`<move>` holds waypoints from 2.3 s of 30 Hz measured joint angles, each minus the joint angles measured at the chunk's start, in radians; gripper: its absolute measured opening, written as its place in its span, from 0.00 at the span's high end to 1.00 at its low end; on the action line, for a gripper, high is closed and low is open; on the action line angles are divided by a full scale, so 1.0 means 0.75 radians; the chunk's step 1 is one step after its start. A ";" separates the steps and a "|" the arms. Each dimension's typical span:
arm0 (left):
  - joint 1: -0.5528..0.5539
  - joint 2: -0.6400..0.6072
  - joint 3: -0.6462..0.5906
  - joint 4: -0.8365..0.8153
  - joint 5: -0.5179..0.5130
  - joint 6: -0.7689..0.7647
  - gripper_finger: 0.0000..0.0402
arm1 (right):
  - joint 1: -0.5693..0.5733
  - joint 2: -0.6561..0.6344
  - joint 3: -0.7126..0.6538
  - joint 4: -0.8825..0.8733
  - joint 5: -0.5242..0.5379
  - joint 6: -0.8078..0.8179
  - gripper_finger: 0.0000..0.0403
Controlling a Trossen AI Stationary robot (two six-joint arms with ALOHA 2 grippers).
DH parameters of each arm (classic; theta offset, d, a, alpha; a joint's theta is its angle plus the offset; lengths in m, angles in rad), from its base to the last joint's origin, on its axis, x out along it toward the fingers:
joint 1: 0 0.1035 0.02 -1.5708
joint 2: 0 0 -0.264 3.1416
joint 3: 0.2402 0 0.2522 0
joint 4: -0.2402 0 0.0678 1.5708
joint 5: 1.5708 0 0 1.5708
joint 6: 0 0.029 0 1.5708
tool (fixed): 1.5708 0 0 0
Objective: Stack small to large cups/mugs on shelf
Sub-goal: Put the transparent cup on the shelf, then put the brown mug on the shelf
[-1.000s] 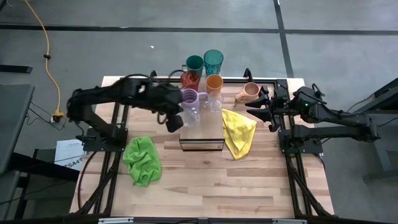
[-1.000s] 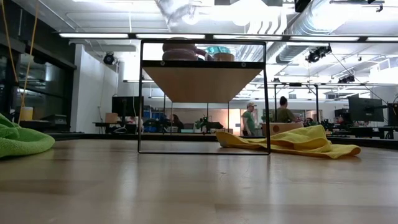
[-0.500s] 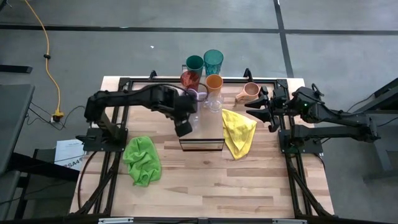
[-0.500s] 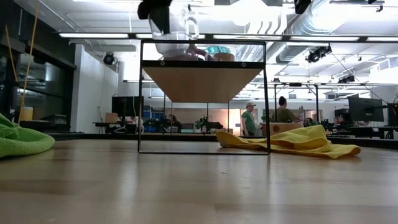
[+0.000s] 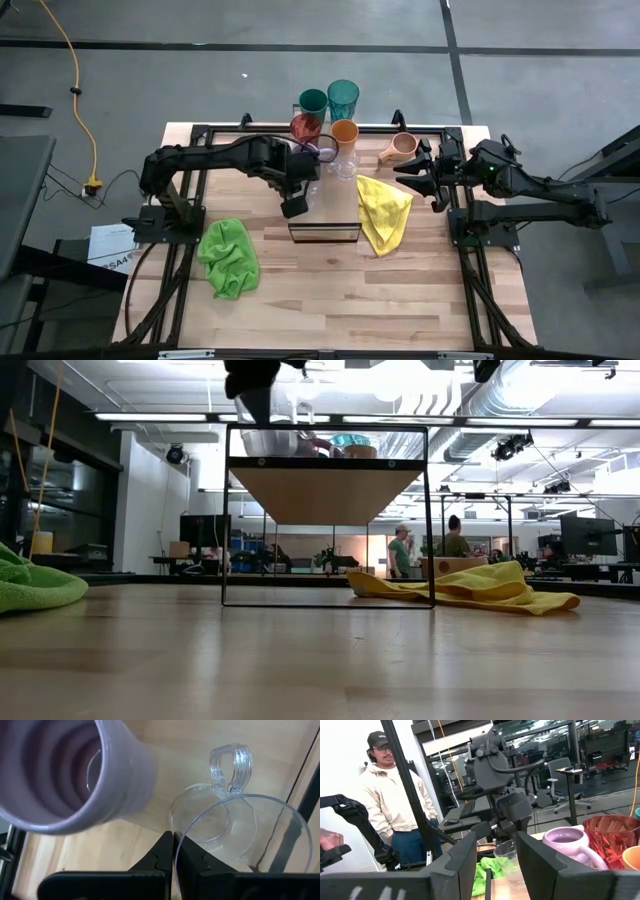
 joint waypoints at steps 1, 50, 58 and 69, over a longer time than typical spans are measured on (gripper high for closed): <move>0.008 0.009 0.000 0.011 0.001 0.010 1.00 | 0.000 0.000 0.000 0.000 0.000 0.000 0.68; 0.041 -0.118 0.297 0.327 0.101 0.139 0.52 | 0.000 0.000 0.000 -0.002 0.001 0.000 0.68; 0.041 -0.518 -0.227 0.876 0.107 0.095 0.55 | 0.000 -0.001 0.000 -0.001 0.033 0.000 0.68; 0.012 -1.135 -1.237 1.980 0.206 -0.001 0.55 | 0.000 -0.001 0.000 0.000 0.155 0.000 0.68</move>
